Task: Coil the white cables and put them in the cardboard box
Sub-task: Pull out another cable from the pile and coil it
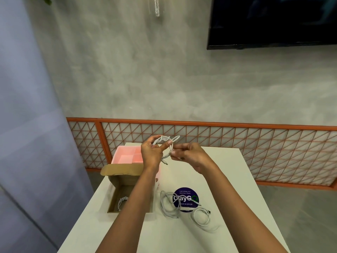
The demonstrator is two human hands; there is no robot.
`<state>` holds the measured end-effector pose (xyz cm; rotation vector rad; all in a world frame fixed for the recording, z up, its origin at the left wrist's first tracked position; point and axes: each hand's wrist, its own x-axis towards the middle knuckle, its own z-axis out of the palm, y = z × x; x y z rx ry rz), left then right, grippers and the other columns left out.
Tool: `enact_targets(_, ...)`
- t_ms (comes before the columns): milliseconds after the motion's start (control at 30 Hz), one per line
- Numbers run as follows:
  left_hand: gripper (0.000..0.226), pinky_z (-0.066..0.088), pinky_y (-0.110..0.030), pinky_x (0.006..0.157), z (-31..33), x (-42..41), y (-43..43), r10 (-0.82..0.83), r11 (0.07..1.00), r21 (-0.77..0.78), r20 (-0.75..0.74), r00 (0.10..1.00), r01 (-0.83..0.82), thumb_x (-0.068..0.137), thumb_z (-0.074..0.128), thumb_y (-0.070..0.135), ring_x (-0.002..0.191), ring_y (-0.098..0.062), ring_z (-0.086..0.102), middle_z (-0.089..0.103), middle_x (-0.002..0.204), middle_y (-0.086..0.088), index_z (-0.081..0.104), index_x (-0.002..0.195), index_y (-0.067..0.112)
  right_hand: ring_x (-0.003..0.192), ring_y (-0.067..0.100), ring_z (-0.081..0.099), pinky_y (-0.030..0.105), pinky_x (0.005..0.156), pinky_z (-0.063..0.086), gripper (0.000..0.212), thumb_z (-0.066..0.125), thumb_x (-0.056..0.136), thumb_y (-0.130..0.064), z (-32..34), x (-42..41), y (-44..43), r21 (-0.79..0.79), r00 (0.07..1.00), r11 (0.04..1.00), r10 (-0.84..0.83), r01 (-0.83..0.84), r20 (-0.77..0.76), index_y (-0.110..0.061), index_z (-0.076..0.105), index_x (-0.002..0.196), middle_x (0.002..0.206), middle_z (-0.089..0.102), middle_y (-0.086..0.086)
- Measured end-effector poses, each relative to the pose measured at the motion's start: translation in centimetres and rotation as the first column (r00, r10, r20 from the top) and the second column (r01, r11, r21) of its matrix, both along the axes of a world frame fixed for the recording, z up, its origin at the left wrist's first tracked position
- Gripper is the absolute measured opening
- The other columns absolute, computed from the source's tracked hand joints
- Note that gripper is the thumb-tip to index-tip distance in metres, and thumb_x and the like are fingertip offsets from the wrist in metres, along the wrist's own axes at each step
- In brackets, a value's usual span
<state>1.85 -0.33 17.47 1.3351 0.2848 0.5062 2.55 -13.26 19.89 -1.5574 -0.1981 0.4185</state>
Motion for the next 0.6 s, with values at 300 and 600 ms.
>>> enact_targets(300,0.032,0.048,-0.012,0.06,-0.2,-0.2,0.6,0.115,0.975,0.196,-0.021,0.993,-0.109,0.07,0.08,0.004,0.072,-0.001,0.062,0.066,0.079,0.007,0.06,0.094,0.014,0.074,0.014,0.058,0.027,0.073,0.048,0.018,0.052,0.093,-0.004,2.9,-0.5,0.0,-0.395,0.989,0.918,0.025,0.034,0.142,0.002,0.068,0.1,0.079,0.064,0.008)
enact_targets(600,0.028,0.05,-0.019,0.065,-2.0,-0.1,2.0,0.227,0.868,0.444,0.043,0.973,-0.222,0.079,0.074,0.011,0.083,-0.017,0.067,0.068,0.091,-0.002,0.06,0.103,0.007,0.07,0.008,0.057,0.019,0.069,0.048,0.021,0.051,0.095,-0.004,3.0,-2.2,-1.0,-0.355,0.959,0.928,0.194,-0.112,0.206,0.001,0.069,0.105,0.078,0.064,0.004)
